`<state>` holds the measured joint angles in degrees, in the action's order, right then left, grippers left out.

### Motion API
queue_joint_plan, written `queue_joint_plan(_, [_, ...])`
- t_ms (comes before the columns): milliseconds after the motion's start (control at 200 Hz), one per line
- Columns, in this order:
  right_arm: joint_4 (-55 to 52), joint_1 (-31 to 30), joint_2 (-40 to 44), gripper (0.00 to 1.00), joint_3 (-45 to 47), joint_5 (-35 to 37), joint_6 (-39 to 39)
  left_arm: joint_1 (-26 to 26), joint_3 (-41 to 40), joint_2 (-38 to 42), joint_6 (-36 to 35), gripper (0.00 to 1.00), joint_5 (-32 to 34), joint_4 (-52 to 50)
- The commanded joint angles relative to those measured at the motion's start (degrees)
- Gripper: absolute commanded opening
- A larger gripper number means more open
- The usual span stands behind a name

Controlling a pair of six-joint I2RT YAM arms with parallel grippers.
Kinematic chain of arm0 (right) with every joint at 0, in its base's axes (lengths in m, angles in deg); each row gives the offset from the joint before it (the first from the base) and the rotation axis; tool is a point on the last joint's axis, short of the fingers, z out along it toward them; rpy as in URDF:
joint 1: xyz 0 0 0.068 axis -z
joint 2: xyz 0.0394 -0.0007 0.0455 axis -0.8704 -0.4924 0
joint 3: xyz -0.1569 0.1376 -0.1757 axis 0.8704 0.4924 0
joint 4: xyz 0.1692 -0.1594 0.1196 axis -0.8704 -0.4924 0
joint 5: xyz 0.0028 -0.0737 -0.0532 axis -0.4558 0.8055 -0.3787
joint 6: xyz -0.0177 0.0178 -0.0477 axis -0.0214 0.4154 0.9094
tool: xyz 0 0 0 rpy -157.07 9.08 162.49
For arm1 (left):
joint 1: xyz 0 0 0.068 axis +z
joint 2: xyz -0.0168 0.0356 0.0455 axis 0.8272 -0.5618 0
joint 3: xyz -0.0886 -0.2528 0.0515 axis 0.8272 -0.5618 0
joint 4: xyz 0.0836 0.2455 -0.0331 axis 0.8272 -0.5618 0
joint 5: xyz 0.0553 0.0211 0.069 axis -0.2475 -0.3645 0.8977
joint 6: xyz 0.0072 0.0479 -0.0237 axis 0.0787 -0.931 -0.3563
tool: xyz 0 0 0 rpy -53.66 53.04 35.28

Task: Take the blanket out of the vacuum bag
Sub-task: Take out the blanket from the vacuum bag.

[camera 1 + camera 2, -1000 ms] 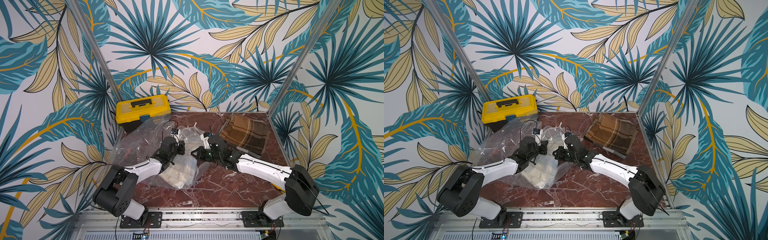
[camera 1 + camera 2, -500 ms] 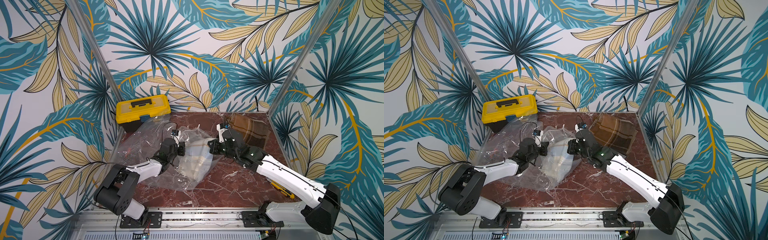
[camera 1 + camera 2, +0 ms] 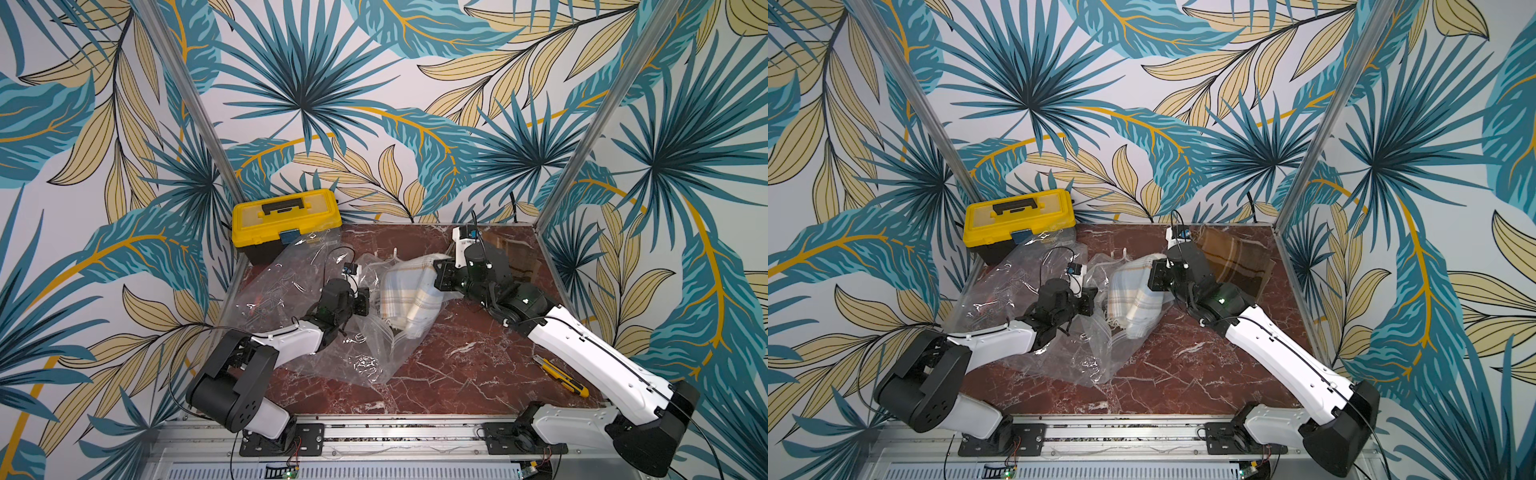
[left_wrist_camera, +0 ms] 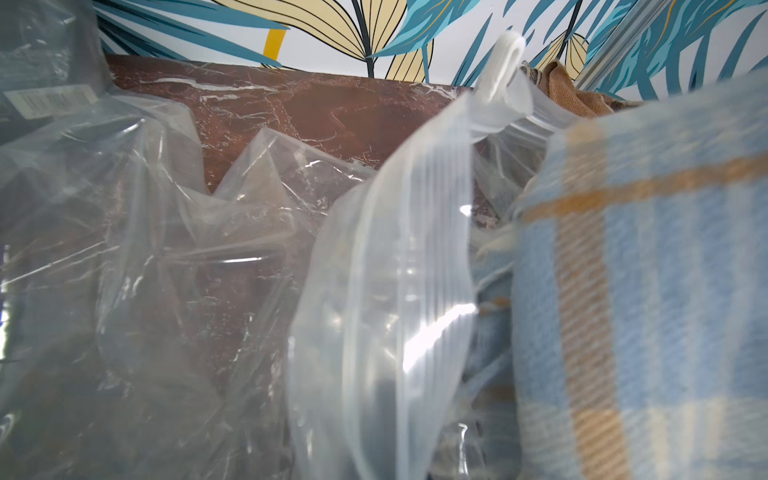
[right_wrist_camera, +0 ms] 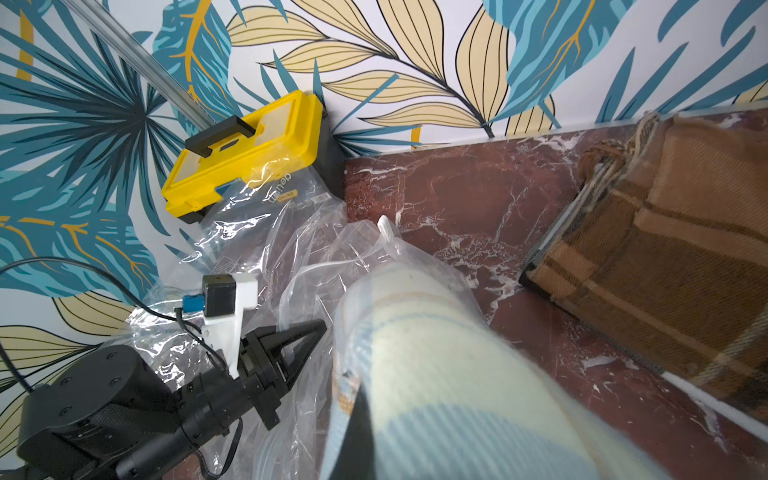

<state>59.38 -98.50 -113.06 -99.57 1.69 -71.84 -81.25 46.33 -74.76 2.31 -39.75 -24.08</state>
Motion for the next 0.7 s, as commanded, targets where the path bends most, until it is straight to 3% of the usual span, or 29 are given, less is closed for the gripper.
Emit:
queue_joint_plan(0, [4.33,0.69,1.04,0.00,-2.65,3.04,2.52,0.41,-0.85,1.91,-1.03,0.00,0.04,-2.25])
queue_joint_plan(696, [-0.80,10.89,-4.47,0.00,-20.00,4.87,13.97,0.52,-0.87,2.15,-1.42,0.00,-0.02,-3.38])
